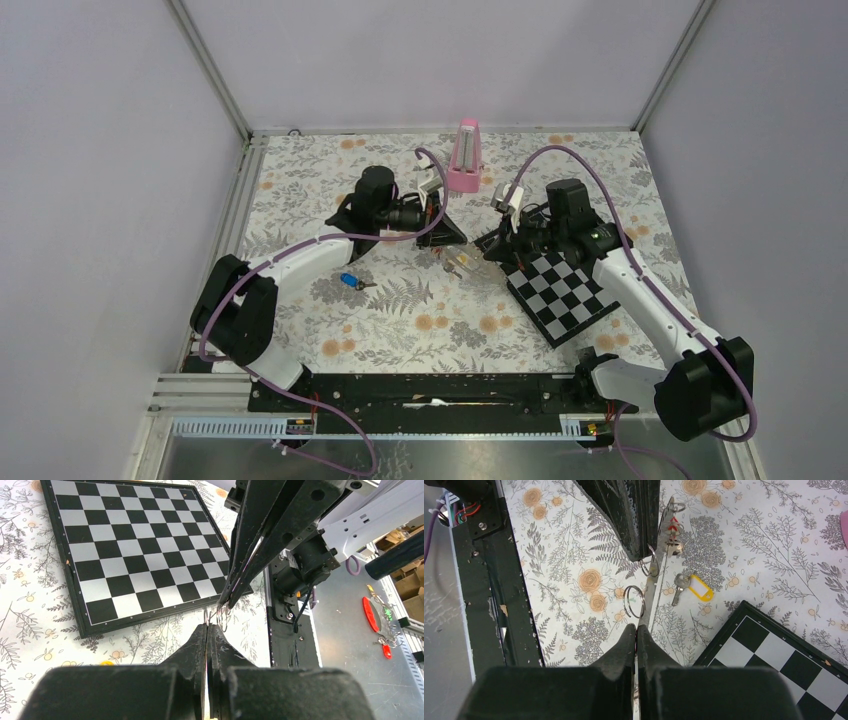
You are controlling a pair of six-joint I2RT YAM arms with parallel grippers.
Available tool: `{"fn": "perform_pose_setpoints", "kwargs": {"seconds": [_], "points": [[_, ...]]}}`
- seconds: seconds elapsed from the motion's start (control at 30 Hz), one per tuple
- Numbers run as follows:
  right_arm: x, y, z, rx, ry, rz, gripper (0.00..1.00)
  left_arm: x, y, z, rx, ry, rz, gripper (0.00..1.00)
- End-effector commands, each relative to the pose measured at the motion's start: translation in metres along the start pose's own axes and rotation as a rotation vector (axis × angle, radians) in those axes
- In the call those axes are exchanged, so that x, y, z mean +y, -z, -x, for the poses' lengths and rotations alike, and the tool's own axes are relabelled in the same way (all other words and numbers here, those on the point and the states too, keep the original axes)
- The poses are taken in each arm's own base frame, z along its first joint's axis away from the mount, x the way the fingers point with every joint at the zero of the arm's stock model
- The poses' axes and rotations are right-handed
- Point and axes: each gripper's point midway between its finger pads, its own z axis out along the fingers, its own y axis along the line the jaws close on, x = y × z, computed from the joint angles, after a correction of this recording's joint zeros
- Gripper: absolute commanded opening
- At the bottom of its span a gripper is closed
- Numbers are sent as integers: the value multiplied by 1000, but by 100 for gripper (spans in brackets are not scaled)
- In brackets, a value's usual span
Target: Put the keys on the keyring
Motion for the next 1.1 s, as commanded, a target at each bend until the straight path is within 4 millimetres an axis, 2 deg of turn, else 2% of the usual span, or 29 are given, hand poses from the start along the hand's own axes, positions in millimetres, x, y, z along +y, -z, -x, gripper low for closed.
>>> {"fn": "perform_pose_setpoints", "kwargs": {"seconds": [0.0,0.37,0.7,0.9,1.07], "points": [[-6,2,14,-33,30,-23,0,-8,5,37,-51,-145,21,0],[-21,9,23,-21,47,-119,0,11,1,23,72,-193,132,0],[-31,9,26,-3,44,-171,0,28,-11,9,235,-138,283,0],[-37,11,27,2,36,-211,0,42,-9,1,297,-124,366,0],[-41,12,28,1,35,-229,0,44,-9,-2,317,-109,385,0]]}}
